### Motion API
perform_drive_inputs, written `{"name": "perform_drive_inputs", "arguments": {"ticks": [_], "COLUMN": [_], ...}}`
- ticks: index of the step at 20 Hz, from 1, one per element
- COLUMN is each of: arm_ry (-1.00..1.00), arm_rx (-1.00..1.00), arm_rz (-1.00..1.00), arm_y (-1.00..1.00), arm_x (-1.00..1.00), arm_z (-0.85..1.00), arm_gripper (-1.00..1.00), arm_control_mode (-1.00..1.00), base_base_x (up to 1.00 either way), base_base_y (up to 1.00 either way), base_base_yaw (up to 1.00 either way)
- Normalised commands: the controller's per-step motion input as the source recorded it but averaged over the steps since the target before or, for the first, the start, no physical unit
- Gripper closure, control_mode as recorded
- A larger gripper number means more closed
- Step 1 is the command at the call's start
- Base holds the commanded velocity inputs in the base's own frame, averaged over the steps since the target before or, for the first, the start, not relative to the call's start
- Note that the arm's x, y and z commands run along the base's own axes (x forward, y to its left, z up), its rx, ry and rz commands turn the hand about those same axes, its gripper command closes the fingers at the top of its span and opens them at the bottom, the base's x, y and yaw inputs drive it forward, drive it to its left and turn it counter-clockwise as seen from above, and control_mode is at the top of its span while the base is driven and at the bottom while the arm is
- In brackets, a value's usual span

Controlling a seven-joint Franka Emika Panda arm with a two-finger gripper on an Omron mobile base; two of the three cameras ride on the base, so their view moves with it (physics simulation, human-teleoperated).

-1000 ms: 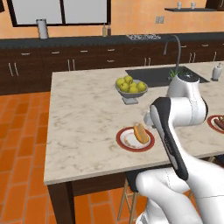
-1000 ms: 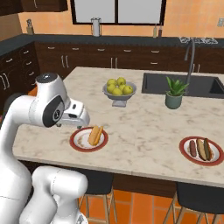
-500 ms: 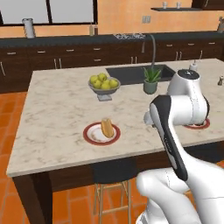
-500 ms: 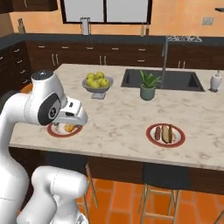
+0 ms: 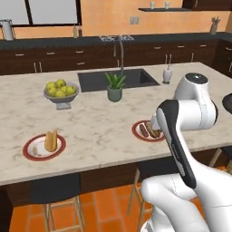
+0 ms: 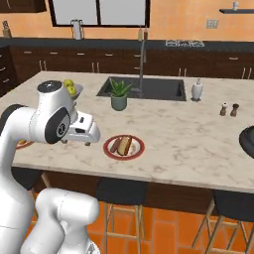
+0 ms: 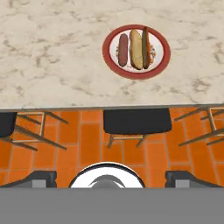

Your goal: Place one bun and one sausage from the bowl on each plate.

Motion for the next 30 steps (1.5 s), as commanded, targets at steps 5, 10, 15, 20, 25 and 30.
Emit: {"name": "perform_drive_inputs", "arguments": {"ticks": [5,10,15,20,25,30], "arm_ry": [0.0,0.0,0.0,0.0,0.0,0.0], "arm_rx": [0.0,0.0,0.0,0.0,0.0,0.0], "arm_rz": [0.0,0.0,0.0,0.0,0.0,0.0], "arm_y": [0.0,0.0,0.0,0.0,0.0,0.0], "arm_x": [0.0,0.0,0.0,0.0,0.0,0.0], "arm_z": [0.0,0.0,0.0,0.0,0.0,0.0], "arm_gripper": [-1.0,-1.0,-1.0,-1.0,-1.0,-1.0], "arm_control_mode": [1.0,1.0,1.0,1.0,1.0,1.0], "base_base_x": [0.0,0.0,0.0,0.0,0.04,0.13], "base_base_y": [-1.0,-1.0,-1.0,-1.0,-0.95,-0.67], "base_base_yaw": [0.05,0.05,0.01,0.0,0.0,-0.01]}}
